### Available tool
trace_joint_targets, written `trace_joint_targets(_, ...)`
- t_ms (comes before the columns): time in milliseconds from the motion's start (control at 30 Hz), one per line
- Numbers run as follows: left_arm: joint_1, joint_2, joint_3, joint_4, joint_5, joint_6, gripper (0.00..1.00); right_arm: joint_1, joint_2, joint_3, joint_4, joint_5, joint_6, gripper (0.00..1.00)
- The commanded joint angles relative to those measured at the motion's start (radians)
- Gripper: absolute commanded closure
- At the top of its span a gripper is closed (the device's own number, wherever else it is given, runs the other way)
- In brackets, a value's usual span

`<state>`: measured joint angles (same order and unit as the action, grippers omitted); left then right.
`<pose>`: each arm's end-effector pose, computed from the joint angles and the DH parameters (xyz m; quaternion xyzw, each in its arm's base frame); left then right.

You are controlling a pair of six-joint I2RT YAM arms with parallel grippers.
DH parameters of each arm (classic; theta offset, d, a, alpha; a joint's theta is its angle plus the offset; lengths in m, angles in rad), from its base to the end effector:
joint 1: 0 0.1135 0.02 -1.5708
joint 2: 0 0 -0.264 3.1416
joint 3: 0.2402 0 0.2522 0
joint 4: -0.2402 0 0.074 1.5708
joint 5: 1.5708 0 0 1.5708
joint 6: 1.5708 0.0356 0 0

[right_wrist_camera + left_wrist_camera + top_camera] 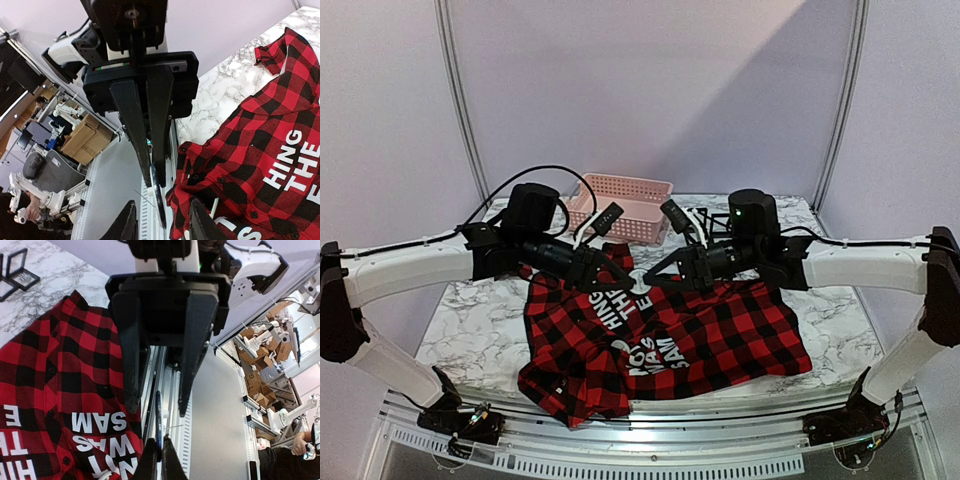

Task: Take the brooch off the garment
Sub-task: Pass from the right arm to the left, then close the brooch at the center of the board.

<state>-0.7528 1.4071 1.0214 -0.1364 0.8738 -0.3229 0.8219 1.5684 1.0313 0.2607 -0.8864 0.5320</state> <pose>0.2079 -0.2322 0.2891 0.3743 0.7211 -0.5470 0.2019 0.2204 0.2776 0.2774 -0.3599 0.6758 0.6079 0.2103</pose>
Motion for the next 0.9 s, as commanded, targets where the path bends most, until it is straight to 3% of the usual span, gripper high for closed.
trace_joint_targets(0, -0.002, -0.052, -0.038, 0.089, -0.047, -0.013, 1.0, 0.008, -0.081, -0.06, 0.101, 0.099, 0.016, 0.6)
trace_joint_targets(133, 0.022, -0.093, -0.082, 0.191, -0.068, -0.052, 1.0, 0.03, -0.119, -0.11, 0.161, 0.176, 0.027, 0.51)
trace_joint_targets(500, 0.04, -0.091, -0.101, 0.238, -0.034, -0.095, 1.0, 0.088, -0.099, -0.099, 0.235, 0.224, 0.006, 0.45)
trace_joint_targets(867, 0.038, -0.092, -0.108, 0.253, -0.024, -0.106, 1.0, 0.109, -0.047, -0.079, 0.25, 0.257, 0.012, 0.58)
